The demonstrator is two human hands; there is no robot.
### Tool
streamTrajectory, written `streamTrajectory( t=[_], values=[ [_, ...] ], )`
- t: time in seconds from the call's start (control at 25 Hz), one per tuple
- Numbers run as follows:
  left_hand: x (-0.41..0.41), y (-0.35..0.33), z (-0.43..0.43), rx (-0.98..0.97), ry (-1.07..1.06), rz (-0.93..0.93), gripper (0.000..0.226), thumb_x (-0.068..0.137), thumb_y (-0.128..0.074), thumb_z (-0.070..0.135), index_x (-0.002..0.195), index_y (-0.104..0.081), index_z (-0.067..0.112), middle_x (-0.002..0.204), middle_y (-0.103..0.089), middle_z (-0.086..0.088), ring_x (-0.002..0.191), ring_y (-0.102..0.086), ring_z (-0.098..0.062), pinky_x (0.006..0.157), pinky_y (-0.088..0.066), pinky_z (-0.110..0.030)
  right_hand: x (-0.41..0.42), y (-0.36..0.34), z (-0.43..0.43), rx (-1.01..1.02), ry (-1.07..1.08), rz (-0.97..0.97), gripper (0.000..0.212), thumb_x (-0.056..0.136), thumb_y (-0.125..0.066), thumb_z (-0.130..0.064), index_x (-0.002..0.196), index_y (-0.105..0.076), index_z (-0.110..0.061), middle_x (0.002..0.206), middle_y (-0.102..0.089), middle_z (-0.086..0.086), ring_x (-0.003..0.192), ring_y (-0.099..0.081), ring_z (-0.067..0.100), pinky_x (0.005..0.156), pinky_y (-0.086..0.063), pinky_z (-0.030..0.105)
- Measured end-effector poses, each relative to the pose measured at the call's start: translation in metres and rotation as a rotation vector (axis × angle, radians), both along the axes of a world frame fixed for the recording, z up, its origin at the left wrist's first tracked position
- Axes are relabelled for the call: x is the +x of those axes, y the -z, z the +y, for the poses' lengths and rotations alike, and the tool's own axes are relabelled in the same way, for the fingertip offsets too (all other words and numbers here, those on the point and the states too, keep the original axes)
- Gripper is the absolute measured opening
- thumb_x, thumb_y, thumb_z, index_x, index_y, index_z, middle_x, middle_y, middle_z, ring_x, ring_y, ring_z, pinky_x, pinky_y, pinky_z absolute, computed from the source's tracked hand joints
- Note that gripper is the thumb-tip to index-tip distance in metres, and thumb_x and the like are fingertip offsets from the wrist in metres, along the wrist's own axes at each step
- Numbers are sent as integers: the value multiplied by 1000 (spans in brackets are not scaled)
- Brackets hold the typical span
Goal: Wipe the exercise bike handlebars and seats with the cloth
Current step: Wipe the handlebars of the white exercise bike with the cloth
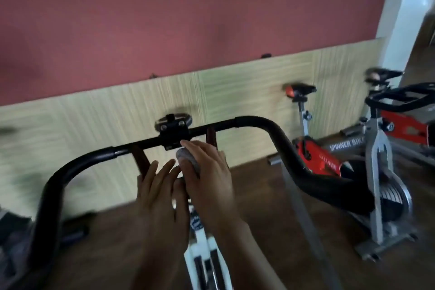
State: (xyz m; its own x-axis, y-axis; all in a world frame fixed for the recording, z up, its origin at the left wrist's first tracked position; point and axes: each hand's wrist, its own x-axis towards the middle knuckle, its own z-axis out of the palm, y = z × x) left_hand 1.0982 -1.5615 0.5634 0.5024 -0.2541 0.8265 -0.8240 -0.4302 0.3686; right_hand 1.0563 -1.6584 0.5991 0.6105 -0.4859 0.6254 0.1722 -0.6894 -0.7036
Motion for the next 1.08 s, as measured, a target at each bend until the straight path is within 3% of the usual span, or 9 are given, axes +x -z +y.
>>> streamTrajectory(
  t=[0.2,0.32,0.36,0.52,0.68,0.76,0.92,1.0,1.08],
  values=[
    [-25,-21,-8,113,-118,312,49,104,-27,32,123,-65,7,134,-63,-11,144,-40,-30,123,-22,-41,-11,-17,-7,139,-126,238,43,101,-52,-29,144,-54,-24,154,-44,-3,147,-31,15,121,-27,40],
    [-37,-35,-6,106,-166,503,50,101,-31,38,126,-65,11,140,-58,-5,150,-28,-25,116,-19,-19,-22,-24,-8,169,-184,355,46,104,-50,-29,149,-46,-24,162,-31,-2,153,-15,17,125,-14,32],
    [-39,-40,-5,121,-172,553,50,101,-32,39,127,-65,12,143,-56,-3,151,-25,-23,112,-22,-18,-23,-27,-8,184,-198,395,45,105,-49,-27,150,-45,-22,162,-30,-2,154,-13,17,124,-11,29],
    [-44,-57,1,247,-178,617,38,105,-40,32,127,-66,14,143,-56,-3,150,-26,-22,117,-33,-44,-25,-30,-3,191,-166,386,41,104,-47,-13,145,-51,-18,154,-41,2,148,-26,23,121,-25,42],
    [-38,-71,-3,292,-302,541,52,98,-28,39,115,-70,14,126,-68,-5,132,-54,-28,116,-26,-63,-18,-59,-7,212,-36,389,38,104,-46,-8,140,-54,-16,139,-53,0,129,-40,16,112,-28,26],
    [-25,-85,-10,267,-315,550,45,97,-34,35,116,-69,15,122,-69,-2,123,-59,-27,115,-27,-63,-9,-82,-18,206,-7,424,37,103,-44,-7,137,-56,-15,135,-56,2,125,-44,21,101,-25,20],
    [1,-110,-32,195,-238,574,27,94,-58,9,118,-69,13,121,-69,-8,117,-59,-33,110,-35,-49,20,-126,-59,210,9,524,35,99,-43,0,124,-63,-14,126,-63,8,119,-53,26,99,-42,36],
    [10,-116,-47,205,-163,586,27,95,-58,9,120,-69,11,124,-68,-8,119,-58,-31,108,-38,-43,28,-140,-86,204,-4,546,29,100,-45,-4,117,-65,-14,120,-64,11,115,-56,30,99,-47,43],
    [15,-115,-63,241,-100,589,27,98,-54,14,121,-68,11,127,-66,-7,123,-55,-28,109,-38,-41,25,-146,-113,159,-30,574,28,101,-47,-8,123,-65,-12,123,-63,14,118,-56,33,101,-45,39]
  ],
)
